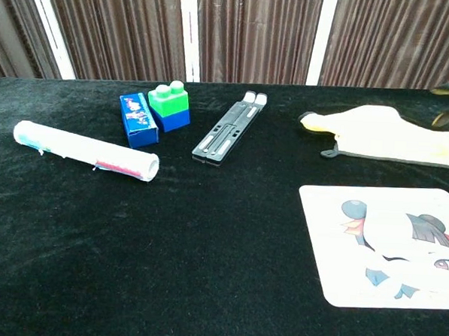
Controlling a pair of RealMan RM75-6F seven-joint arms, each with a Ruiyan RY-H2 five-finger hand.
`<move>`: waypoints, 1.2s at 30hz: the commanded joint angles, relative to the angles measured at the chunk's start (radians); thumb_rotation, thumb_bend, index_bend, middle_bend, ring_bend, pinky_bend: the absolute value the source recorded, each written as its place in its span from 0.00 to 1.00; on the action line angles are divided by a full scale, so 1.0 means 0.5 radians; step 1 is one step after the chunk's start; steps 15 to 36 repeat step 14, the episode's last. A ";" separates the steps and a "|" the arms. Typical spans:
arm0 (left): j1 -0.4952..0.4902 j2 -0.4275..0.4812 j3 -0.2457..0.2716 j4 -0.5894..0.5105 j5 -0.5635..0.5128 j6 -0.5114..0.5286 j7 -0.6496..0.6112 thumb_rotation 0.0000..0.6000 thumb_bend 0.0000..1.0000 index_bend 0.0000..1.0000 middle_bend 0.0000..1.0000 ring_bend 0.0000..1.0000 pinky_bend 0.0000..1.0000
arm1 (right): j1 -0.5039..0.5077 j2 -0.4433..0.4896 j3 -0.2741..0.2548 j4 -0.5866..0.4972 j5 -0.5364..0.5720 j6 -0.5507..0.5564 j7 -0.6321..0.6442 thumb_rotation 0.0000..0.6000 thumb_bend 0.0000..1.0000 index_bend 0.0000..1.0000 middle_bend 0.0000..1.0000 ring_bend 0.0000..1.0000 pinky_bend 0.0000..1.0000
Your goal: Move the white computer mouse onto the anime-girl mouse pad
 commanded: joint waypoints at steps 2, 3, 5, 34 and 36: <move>0.006 -0.041 -0.013 0.043 -0.011 0.016 -0.020 1.00 0.21 0.00 0.00 0.00 0.00 | -0.243 -0.062 0.110 -0.187 0.228 0.120 0.379 1.00 0.06 0.20 0.00 0.00 0.00; 0.007 -0.047 -0.016 0.050 -0.015 0.019 -0.028 1.00 0.21 0.00 0.00 0.00 0.00 | -0.268 -0.063 0.108 -0.206 0.242 0.130 0.398 1.00 0.05 0.20 0.00 0.00 0.00; 0.013 -0.064 -0.023 0.070 -0.024 0.030 -0.049 1.00 0.21 0.00 0.00 0.00 0.00 | -0.326 -0.059 0.093 -0.250 0.249 0.160 0.419 1.00 0.05 0.19 0.00 0.00 0.00; 0.038 -0.119 -0.021 0.129 -0.013 0.086 -0.092 1.00 0.20 0.00 0.00 0.00 0.00 | -0.458 -0.029 0.087 -0.420 0.212 0.278 0.452 1.00 0.05 0.19 0.00 0.00 0.00; 0.038 -0.119 -0.021 0.129 -0.013 0.086 -0.092 1.00 0.20 0.00 0.00 0.00 0.00 | -0.458 -0.029 0.087 -0.420 0.212 0.278 0.452 1.00 0.05 0.19 0.00 0.00 0.00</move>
